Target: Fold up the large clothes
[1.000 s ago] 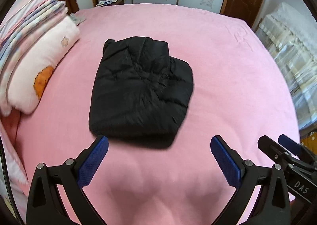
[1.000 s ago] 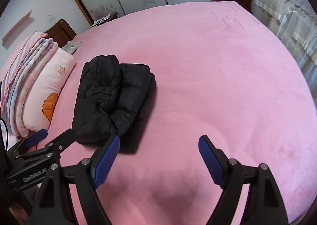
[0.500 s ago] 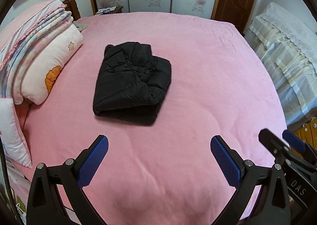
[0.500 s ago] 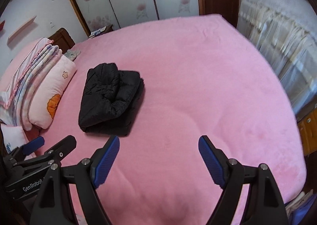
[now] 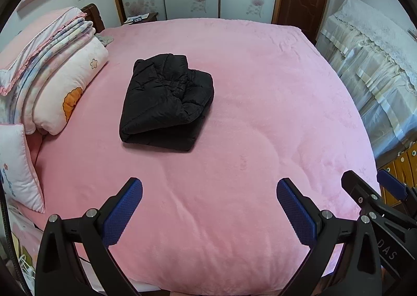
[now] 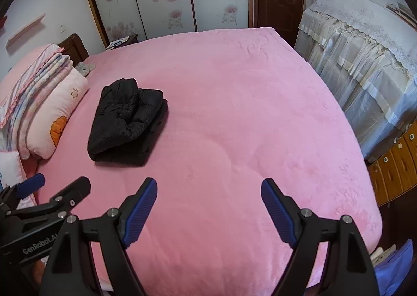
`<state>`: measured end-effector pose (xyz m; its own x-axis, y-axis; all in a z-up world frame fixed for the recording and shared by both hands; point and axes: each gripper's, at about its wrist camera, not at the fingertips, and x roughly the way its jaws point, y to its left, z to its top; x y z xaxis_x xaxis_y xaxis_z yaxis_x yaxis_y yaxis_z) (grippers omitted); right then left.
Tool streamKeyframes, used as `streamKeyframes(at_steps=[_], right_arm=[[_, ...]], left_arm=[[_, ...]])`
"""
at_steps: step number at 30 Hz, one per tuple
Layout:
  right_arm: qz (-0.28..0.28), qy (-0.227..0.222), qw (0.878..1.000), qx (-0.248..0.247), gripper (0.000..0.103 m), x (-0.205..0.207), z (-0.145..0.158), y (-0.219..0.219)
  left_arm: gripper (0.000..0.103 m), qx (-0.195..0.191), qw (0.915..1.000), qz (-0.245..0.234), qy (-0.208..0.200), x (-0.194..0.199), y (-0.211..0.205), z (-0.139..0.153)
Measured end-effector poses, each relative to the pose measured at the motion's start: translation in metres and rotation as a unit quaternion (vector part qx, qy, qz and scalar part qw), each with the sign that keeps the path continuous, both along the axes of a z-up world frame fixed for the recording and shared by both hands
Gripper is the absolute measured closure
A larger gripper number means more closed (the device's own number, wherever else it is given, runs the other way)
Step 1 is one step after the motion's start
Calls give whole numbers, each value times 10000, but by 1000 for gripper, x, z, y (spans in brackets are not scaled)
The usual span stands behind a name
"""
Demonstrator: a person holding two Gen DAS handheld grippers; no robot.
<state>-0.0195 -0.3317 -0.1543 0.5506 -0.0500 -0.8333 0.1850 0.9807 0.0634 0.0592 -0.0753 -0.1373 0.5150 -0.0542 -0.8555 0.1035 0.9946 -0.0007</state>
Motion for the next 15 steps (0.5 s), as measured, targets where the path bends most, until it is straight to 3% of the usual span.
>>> streamKeyframes(at_steps=[15], right_arm=[[-15, 19, 10000, -62, 20, -23, 3, -21]], left_arm=[[1, -68, 10000, 0, 26, -24, -17, 1]])
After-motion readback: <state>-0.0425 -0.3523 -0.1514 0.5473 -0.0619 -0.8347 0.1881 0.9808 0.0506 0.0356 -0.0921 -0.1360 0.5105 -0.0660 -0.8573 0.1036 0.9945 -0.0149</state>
